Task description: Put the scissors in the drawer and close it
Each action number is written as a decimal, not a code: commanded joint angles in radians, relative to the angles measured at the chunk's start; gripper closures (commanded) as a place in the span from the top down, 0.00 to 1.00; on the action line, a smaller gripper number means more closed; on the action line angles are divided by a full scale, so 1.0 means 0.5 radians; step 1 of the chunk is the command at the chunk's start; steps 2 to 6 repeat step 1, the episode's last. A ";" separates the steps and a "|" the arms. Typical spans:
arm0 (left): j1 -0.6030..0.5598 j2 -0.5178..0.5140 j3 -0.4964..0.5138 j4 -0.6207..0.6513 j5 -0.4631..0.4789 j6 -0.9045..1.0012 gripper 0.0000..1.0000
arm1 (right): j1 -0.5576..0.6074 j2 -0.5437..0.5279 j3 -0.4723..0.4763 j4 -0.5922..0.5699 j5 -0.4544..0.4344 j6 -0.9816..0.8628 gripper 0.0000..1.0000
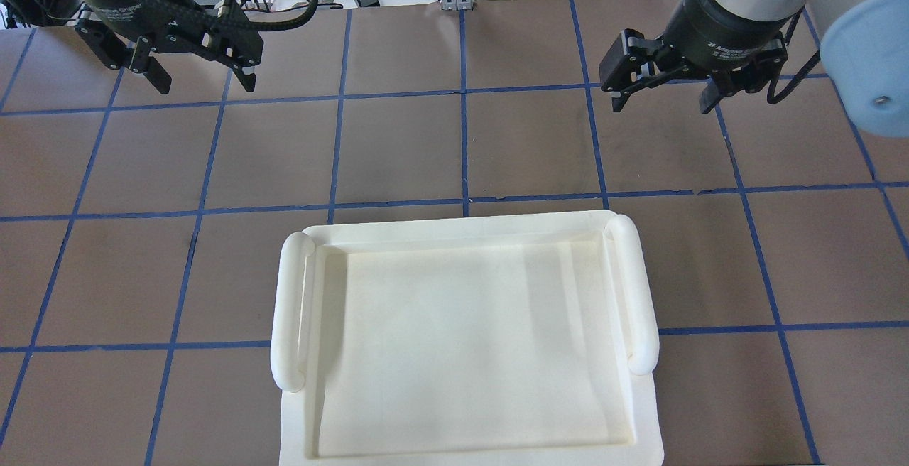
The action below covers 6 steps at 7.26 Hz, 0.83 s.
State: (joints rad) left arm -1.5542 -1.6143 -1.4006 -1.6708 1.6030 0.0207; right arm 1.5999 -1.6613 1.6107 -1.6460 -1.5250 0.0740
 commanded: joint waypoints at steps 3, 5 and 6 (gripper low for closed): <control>-0.003 0.007 0.000 0.004 -0.003 -0.005 1.00 | 0.000 -0.006 0.000 0.012 -0.009 -0.004 1.00; -0.003 0.007 0.000 0.004 -0.003 -0.005 1.00 | 0.000 -0.006 0.000 0.012 -0.009 -0.004 1.00; -0.003 0.007 0.000 0.004 -0.003 -0.005 1.00 | 0.000 -0.006 0.000 0.012 -0.009 -0.004 1.00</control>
